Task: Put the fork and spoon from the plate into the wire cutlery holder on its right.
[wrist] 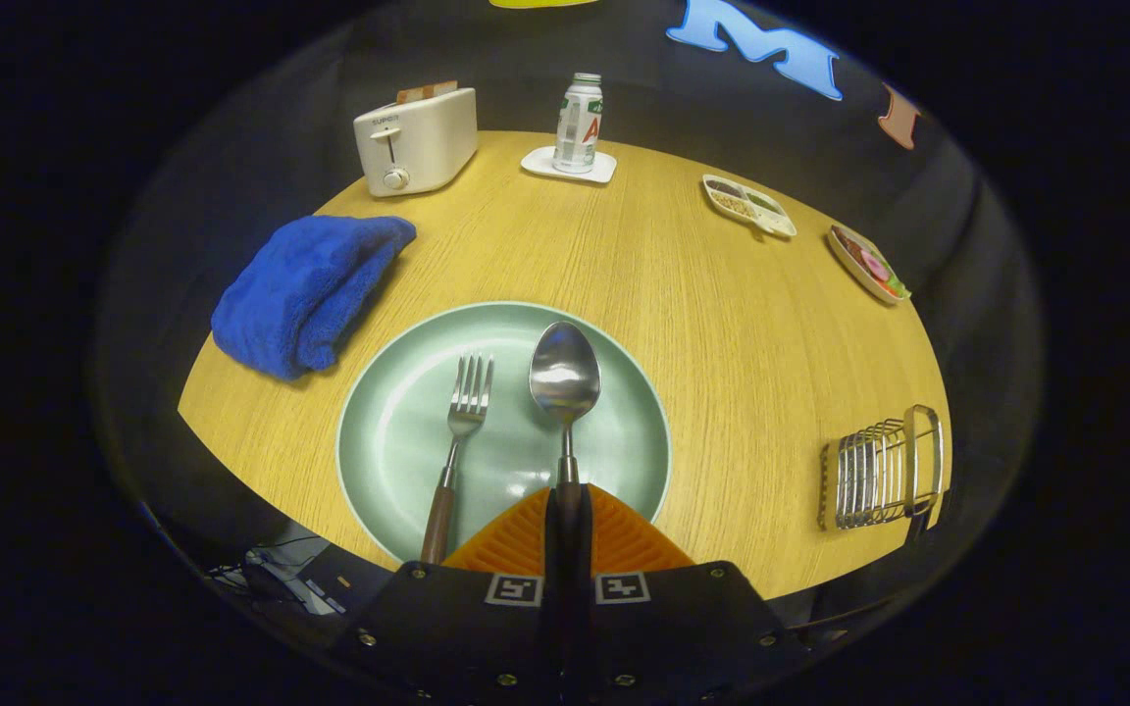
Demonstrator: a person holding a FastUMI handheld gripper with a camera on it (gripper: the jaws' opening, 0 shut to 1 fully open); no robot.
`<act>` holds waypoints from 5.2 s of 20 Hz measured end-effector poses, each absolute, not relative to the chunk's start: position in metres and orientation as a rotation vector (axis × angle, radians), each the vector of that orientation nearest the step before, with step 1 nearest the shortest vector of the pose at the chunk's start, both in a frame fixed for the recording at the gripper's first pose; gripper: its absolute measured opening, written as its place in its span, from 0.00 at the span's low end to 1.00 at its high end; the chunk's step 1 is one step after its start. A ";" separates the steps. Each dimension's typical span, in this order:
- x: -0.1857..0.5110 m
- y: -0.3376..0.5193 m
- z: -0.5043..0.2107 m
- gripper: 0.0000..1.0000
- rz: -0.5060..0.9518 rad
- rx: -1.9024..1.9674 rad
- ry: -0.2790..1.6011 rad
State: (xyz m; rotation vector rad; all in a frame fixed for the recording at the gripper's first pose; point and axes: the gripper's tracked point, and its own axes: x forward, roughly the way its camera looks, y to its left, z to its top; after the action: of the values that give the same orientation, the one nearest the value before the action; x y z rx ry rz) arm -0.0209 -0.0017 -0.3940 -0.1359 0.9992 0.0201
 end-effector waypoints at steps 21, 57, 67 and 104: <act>-0.024 -0.078 -0.296 0.05 -0.262 -0.079 0.798; -0.110 -0.215 -0.351 0.05 -0.538 0.277 1.258; -0.095 -0.226 -0.339 0.11 -0.519 0.267 1.206; 0.005 -0.148 -0.017 0.21 -0.354 -0.133 0.052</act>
State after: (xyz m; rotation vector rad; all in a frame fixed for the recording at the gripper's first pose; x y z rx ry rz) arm 0.0046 -0.1477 -0.0174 -0.1331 0.0518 -0.3536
